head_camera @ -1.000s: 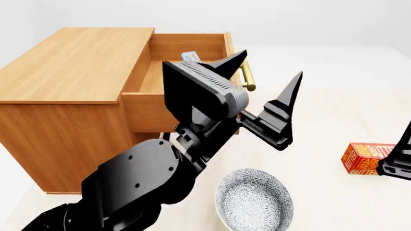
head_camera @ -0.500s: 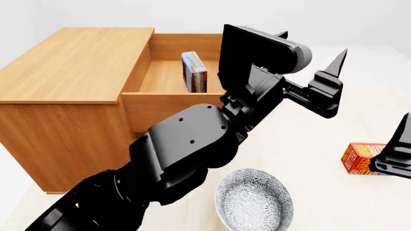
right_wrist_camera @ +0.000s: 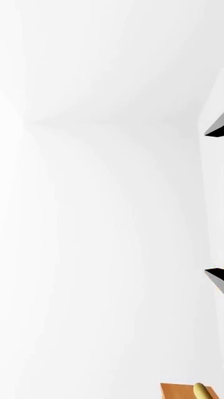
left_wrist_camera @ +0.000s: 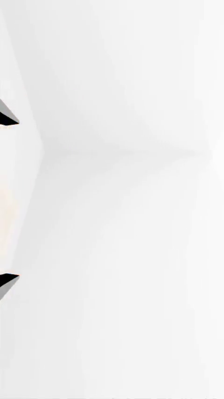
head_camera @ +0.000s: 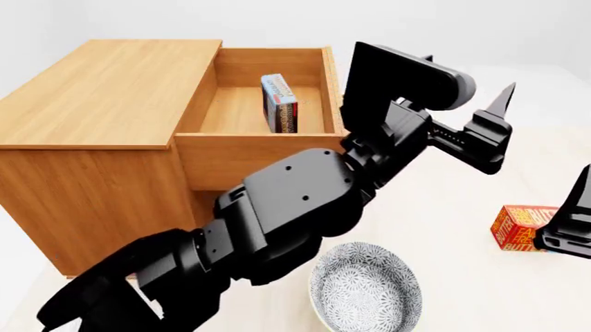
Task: Put the chocolate pudding in the top drawer of the cabinet and close it.
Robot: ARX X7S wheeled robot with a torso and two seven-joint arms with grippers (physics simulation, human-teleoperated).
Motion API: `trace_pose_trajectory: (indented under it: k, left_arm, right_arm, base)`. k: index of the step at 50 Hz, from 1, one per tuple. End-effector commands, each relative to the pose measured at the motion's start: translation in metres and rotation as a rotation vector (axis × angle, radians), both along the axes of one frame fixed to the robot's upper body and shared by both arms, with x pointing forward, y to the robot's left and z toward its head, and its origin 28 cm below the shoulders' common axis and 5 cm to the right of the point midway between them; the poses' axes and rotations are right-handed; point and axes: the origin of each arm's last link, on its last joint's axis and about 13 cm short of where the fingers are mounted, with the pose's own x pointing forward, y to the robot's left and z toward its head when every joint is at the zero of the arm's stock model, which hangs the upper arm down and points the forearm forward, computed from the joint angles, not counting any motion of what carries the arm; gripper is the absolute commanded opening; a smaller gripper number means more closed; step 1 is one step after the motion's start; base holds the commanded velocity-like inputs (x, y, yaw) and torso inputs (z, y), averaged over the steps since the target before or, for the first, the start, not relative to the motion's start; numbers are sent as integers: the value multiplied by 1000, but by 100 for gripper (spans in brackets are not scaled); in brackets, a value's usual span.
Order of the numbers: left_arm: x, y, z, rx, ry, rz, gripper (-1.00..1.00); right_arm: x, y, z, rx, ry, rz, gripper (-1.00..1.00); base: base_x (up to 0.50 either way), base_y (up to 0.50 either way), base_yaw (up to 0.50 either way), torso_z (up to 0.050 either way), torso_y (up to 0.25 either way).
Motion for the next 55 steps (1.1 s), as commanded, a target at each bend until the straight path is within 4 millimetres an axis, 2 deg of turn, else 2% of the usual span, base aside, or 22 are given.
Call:
trace_pose_trajectory:
  k: [1, 8, 21, 30, 55]
  left_arm:
    - [3, -5, -4, 19, -8, -9, 100]
    - [3, -9, -7, 41, -24, -30, 100]
    - [-3, -16, -13, 72, -59, -84, 100]
    - [2, -14, -20, 96, -51, -56, 100]
    - [12, -8, -46, 155, -1, -42, 100]
  right_arm:
    - [-6, -5, -1, 3, 4, 3, 100]
    - [-3, -3, -2, 6, 7, 4, 100]
    - [-9, -9, -4, 11, 11, 3, 100]
    - [-17, -16, -6, 14, 13, 3, 100]
    - [-21, -19, -7, 15, 19, 6, 100]
  base:
    - [0, 0, 0, 0, 0]
    - [0, 0, 0, 0, 0]
    - [0, 0, 0, 0, 0]
    - [0, 0, 0, 0, 0]
    - [0, 0, 0, 0, 0]
